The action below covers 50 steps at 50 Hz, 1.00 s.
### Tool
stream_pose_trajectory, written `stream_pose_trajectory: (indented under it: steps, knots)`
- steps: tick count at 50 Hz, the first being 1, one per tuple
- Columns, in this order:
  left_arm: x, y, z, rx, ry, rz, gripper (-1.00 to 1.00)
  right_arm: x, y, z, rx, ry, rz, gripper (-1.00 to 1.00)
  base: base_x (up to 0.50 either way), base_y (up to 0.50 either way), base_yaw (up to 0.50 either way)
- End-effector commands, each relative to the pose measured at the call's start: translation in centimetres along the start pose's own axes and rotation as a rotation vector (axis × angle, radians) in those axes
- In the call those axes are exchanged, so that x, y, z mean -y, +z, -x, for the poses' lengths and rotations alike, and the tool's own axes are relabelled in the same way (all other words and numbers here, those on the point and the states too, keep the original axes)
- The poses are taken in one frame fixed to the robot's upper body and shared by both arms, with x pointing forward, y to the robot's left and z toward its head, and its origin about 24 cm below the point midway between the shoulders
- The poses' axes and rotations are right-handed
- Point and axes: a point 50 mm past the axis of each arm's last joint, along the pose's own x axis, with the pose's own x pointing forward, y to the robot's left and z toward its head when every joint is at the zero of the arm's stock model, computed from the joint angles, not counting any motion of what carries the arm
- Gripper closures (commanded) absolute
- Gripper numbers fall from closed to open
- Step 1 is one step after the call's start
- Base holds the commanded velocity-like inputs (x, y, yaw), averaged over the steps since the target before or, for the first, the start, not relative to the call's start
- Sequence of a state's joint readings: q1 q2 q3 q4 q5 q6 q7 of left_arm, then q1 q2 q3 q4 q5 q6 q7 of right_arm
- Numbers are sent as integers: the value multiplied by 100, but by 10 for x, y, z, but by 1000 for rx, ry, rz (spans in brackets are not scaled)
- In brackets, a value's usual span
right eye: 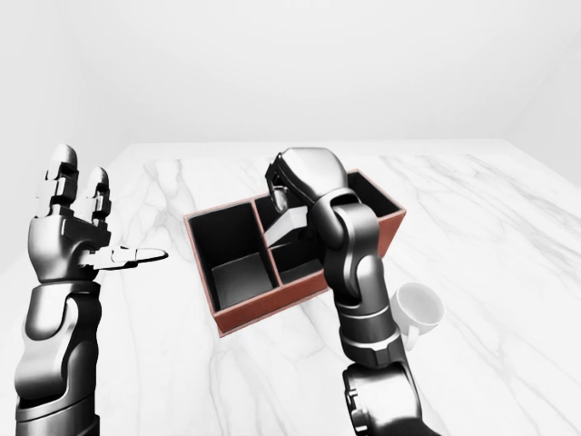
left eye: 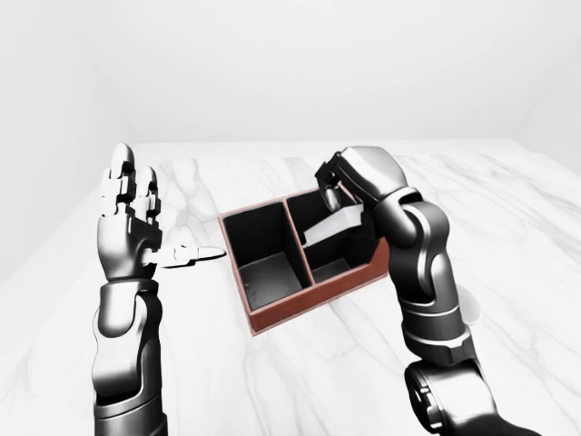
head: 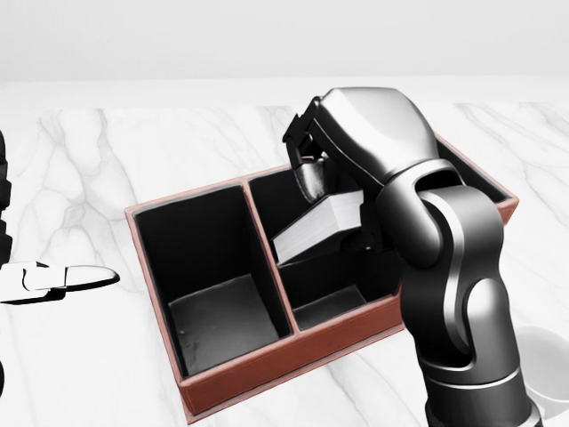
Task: Pick up the book and place it in the front compartment of the caddy.
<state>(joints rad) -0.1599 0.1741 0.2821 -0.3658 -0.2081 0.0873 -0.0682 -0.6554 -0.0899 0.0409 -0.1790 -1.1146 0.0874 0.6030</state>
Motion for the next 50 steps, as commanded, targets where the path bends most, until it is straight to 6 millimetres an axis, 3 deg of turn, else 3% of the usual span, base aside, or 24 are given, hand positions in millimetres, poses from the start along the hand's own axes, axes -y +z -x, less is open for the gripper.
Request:
stream_pose_trajectory:
  steps: [1,50]
  knots:
    - [0,0,0,-2,0,1,-100,4,-1,-5,-9,-37,13,100,0,0,0]
    - [-1,1,-1,4,2,3,-100,1,-14,-45,-37,-28,78,100,0,0,0]
